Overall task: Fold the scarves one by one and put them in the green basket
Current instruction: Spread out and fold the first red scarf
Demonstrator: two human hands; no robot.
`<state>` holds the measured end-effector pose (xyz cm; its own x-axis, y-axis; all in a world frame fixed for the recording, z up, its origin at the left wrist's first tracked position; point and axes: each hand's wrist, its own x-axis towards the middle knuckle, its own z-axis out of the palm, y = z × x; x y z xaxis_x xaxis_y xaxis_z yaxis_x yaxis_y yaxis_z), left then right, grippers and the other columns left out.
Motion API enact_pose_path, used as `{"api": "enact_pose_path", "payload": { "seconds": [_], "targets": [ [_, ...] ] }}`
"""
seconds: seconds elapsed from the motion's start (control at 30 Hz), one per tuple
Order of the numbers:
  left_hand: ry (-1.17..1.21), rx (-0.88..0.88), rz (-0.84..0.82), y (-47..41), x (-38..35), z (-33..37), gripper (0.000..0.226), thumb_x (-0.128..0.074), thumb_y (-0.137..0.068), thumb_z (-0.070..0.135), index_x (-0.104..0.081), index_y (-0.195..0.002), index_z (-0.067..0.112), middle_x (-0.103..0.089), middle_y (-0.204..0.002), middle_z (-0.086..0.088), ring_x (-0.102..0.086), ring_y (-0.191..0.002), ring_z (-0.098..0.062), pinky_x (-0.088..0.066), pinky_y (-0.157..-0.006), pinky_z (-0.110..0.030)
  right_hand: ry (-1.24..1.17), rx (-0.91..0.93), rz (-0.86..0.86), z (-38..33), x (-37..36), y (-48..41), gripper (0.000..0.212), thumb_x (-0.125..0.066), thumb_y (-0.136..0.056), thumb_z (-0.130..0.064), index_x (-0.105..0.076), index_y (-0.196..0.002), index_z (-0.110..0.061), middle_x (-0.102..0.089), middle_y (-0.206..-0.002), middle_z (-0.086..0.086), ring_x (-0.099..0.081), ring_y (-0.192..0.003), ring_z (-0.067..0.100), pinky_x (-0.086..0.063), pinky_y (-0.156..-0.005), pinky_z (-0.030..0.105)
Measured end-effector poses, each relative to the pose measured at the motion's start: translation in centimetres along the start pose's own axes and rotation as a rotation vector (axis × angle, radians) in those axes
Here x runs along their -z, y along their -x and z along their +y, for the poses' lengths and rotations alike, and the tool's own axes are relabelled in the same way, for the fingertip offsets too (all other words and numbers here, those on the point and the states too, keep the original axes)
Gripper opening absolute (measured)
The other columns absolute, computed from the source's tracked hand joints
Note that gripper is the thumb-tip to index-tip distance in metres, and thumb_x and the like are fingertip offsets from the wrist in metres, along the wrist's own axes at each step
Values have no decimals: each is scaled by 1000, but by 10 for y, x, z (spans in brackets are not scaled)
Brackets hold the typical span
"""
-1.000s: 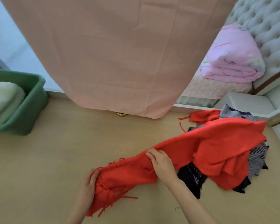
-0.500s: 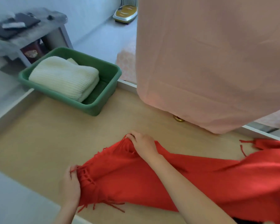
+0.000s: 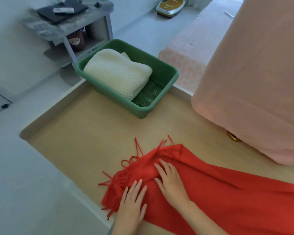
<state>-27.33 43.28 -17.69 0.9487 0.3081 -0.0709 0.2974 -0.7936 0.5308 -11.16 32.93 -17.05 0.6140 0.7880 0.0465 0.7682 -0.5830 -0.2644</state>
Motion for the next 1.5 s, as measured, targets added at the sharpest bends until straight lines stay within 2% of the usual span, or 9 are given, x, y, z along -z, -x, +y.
{"api": "enact_pose_path", "payload": {
  "seconds": [0.13, 0.3, 0.5, 0.73, 0.93, 1.07, 1.17, 1.3, 1.5],
  "targets": [
    [-41, 167, 43, -4, 12, -19, 54, -39, -86, 35, -41, -137, 17, -34, -148, -5, -32, -137, -19, -12, -113, -32, -48, 51, 75, -4, -5, -39, 36, -78, -71, -18, -68, -105, -17, -65, -113, 3, -58, -105, 22, -40, -98, 33],
    [-110, 368, 99, 0, 36, -67, 56, -7, -102, 43, -33, -145, 19, -33, -151, -2, -10, -147, -9, -4, -116, -44, -147, 107, 130, -30, 6, -96, 7, -68, -75, -14, -69, -80, -18, -66, -79, -4, -61, -77, 20, -39, -78, 26],
    [2, 522, 297, 4, 81, -117, 40, -41, -93, 22, -59, -126, 11, -53, -134, -10, -49, -119, -31, -44, -96, -45, -298, 109, 168, -95, 4, -155, 5, -64, -79, -13, -69, -80, -13, -66, -74, -1, -60, -70, 20, -39, -66, 24],
    [271, 794, 621, -14, 143, -155, 14, -58, -91, 8, -60, -101, 18, -57, -99, 3, -55, -87, -16, -39, -67, -30, -370, 162, 209, -158, 4, -228, 8, -64, -80, -6, -68, -80, -13, -64, -77, -1, -58, -77, 22, -49, -61, 36],
    [255, 801, 852, -44, 191, -206, 31, -55, -86, -5, -57, -112, 12, -50, -112, -8, -46, -111, -27, -41, -95, -40, -353, 241, 378, -188, 4, -288, 22, -58, -79, 9, -71, -87, -8, -68, -102, 5, -55, -106, 25, -43, -98, 45],
    [49, 739, 827, -49, 187, -218, 50, -60, -82, -7, -52, -128, 11, -41, -135, -13, -35, -129, -31, -29, -110, -51, -72, 239, 5, -178, -23, -281, 55, -55, -85, 0, -50, -137, -17, -21, -158, 7, -14, -145, 29, 1, -118, 41],
    [9, 602, 635, -42, 158, -211, 43, -51, -94, 10, -49, -137, 14, -39, -146, -8, -28, -141, -26, -19, -117, -51, -26, 219, -233, -163, -40, -262, 63, -50, -95, -16, -21, -151, -22, 10, -160, 2, 2, -148, 22, 5, -117, 34],
    [-65, 524, 294, -33, 113, -206, 59, -23, -99, 46, -27, -151, 20, -18, -159, -2, -10, -148, -21, -1, -119, -42, -18, 181, -299, -155, -47, -261, 55, -41, -99, -25, -23, -151, -22, -7, -161, 4, -8, -147, 18, -6, -119, 36],
    [16, 615, 445, -43, 123, -206, 47, -31, -95, 48, -53, -125, 19, -36, -148, -4, -10, -148, -17, -5, -120, -50, -328, -111, -155, -176, -29, -305, 44, -45, -98, -42, -54, -132, -16, -49, -137, 6, -30, -137, 29, -23, -111, 39]
  ]
}}
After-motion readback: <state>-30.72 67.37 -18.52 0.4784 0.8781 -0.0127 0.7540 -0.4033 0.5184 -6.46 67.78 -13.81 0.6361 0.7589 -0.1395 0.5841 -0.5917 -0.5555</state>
